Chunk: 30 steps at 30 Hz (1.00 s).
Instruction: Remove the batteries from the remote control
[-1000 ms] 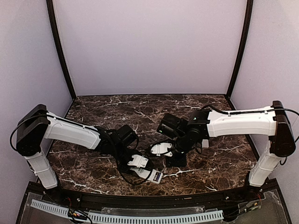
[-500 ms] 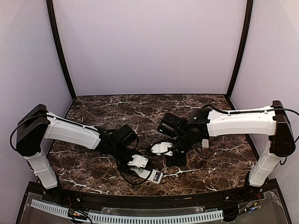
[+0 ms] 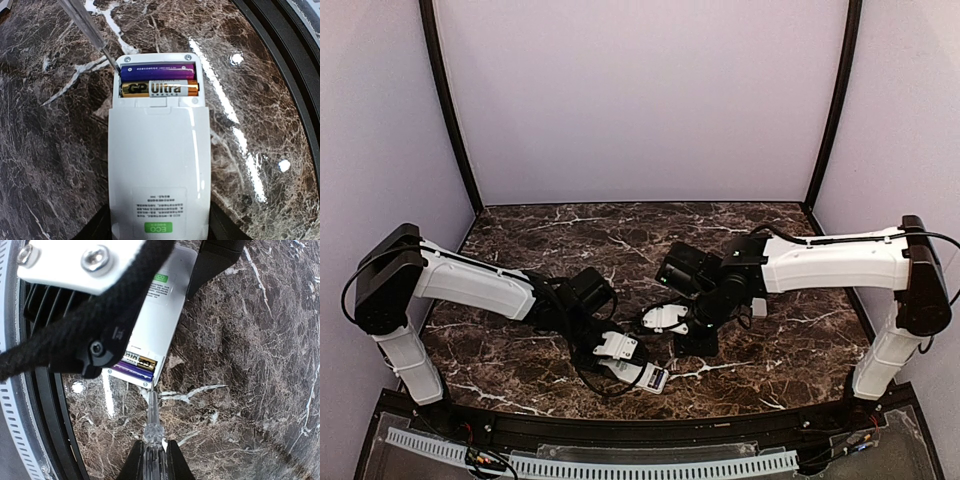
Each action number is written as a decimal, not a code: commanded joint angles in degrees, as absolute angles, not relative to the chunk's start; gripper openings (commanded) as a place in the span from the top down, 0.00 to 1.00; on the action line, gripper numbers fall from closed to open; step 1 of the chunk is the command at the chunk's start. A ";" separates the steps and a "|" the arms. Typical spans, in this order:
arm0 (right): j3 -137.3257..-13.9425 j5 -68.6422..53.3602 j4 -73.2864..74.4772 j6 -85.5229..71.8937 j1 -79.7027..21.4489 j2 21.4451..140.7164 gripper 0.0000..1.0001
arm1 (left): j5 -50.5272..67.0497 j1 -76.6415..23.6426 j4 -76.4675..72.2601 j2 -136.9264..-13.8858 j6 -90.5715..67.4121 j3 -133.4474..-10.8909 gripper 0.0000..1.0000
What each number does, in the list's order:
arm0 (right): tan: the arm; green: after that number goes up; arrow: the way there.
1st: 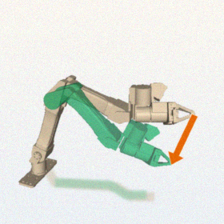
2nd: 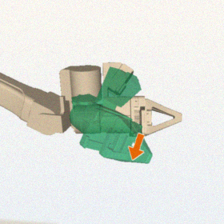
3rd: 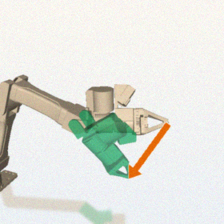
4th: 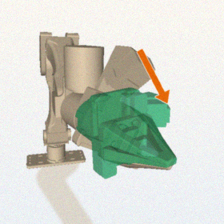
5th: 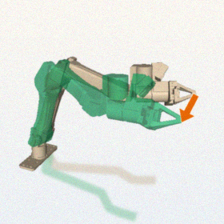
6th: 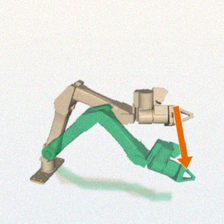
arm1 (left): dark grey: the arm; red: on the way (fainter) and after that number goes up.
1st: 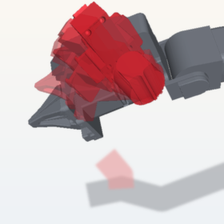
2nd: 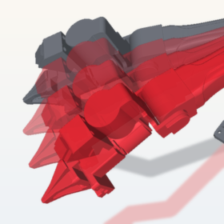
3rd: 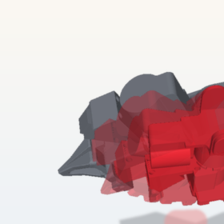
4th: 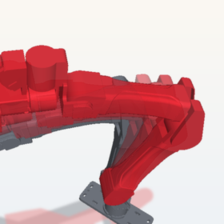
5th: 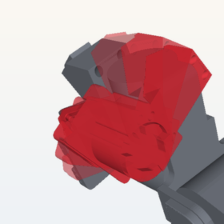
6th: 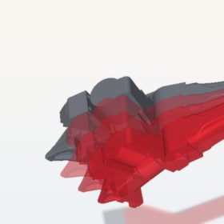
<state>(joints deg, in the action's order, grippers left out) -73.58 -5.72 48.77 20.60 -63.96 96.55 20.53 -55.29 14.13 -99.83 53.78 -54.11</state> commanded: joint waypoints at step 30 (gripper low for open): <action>-79.13 -15.12 51.49 24.08 -63.76 102.37 1.00 | 5.81 -56.26 3.90 -93.89 56.69 -49.57 1.00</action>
